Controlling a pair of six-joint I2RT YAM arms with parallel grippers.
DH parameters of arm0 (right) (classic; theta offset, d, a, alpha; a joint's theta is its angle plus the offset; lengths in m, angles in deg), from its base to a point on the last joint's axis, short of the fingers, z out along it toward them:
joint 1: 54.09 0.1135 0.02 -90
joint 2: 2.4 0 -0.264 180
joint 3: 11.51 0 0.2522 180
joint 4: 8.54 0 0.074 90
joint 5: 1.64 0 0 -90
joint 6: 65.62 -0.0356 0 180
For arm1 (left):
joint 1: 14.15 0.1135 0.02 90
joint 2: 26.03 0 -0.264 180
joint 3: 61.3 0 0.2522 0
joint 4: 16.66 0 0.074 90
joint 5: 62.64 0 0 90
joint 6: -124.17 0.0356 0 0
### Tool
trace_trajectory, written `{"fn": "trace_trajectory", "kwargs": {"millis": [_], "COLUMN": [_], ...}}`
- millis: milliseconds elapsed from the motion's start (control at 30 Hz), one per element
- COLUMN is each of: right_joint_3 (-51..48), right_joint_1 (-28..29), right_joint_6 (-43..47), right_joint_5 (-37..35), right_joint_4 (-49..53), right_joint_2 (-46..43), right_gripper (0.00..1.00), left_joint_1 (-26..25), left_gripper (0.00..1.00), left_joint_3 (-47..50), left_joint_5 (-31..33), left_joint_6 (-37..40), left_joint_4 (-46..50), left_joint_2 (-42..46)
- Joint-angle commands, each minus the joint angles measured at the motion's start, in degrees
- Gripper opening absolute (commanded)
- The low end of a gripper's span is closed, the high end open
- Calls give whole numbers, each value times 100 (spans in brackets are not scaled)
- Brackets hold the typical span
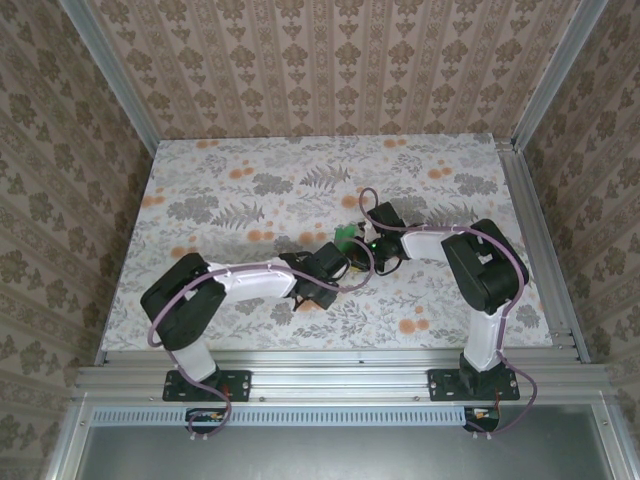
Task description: Fold a paper plane with a square sheet of paper (pick it up from the middle)
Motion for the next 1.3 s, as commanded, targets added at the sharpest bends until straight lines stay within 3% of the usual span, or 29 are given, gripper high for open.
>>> {"fn": "trace_trajectory", "kwargs": {"millis": [0, 300, 500, 733, 1267], "right_joint_3": [44, -8, -3, -16, -86], "right_joint_1": [32, 32, 50, 50, 50], "right_joint_6": [93, 169, 185, 157, 117], "right_joint_5": [-472, -525, -538, -560, -538], "right_joint_4": [304, 384, 420, 403, 340], "right_joint_2": [245, 294, 290, 278, 302], "right_gripper": [0, 0, 0, 0, 0], "left_joint_1": [40, 829, 1295, 1322, 1332], "left_gripper": [27, 25, 20, 16, 13], "left_joint_3": [70, 549, 721, 652, 790], "left_joint_5": [-366, -1600, -2296, -2540, -2787], "left_joint_6": [148, -494, -1005, -1148, -1141], "left_joint_4": [180, -675, -1548, -1952, -2142], "left_joint_2": [335, 1085, 858, 307, -74]}}
